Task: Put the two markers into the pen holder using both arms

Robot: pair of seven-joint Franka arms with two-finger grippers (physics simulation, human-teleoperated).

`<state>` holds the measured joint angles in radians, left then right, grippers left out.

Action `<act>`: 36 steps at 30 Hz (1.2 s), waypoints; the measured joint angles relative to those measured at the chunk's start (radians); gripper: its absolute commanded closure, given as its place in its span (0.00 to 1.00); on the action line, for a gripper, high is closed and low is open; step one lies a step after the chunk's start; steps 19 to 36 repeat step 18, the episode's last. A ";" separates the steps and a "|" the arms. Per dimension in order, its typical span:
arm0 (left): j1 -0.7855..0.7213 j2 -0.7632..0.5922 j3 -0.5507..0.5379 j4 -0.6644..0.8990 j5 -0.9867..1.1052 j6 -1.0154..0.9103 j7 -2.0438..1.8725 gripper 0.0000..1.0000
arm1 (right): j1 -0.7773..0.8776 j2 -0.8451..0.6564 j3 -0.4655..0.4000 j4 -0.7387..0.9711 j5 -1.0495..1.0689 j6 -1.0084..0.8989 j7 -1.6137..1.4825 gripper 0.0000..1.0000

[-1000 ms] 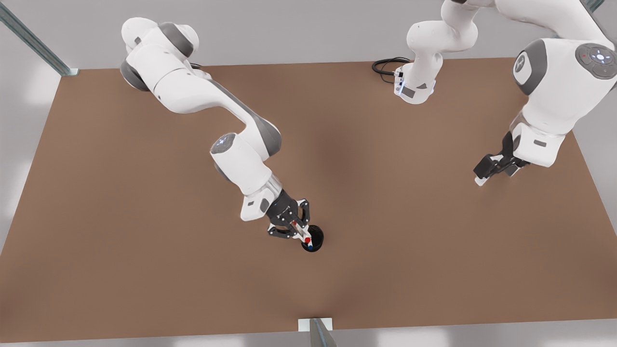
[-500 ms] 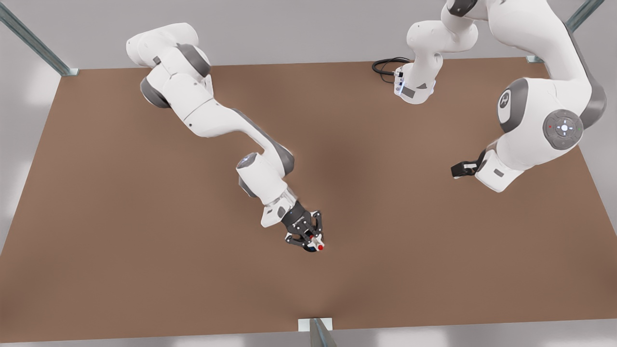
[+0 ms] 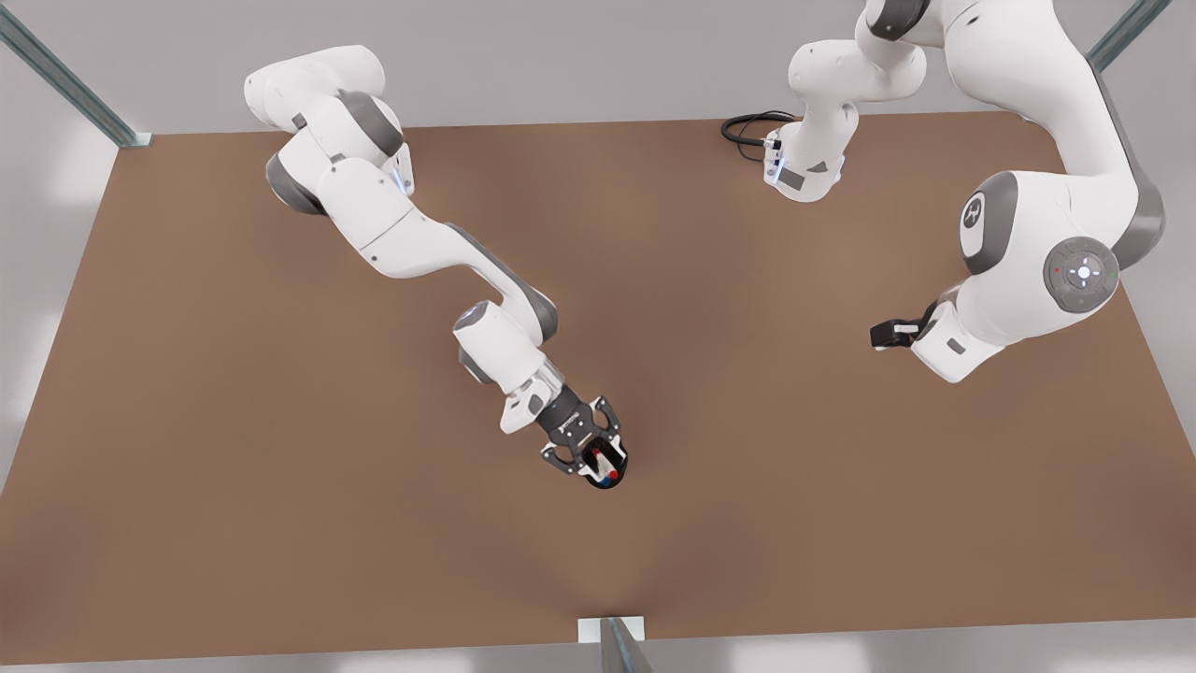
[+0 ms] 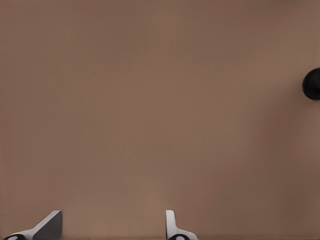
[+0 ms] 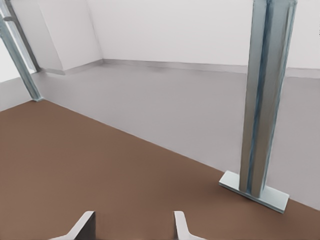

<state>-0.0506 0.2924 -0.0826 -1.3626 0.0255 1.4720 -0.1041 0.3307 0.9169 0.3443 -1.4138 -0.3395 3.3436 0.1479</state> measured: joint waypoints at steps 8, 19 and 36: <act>-0.008 -0.001 -0.005 0.006 -0.001 -0.001 0.024 0.00 | -0.300 -0.723 -0.214 0.014 0.149 -0.953 0.004 0.00; -0.011 0.005 -0.006 0.006 -0.003 -0.008 0.042 0.00 | -0.294 -0.593 -0.343 0.214 0.301 -1.713 -0.063 0.00; -0.011 0.005 -0.006 0.006 -0.003 -0.008 0.042 0.00 | -0.294 -0.593 -0.343 0.214 0.301 -1.713 -0.063 0.00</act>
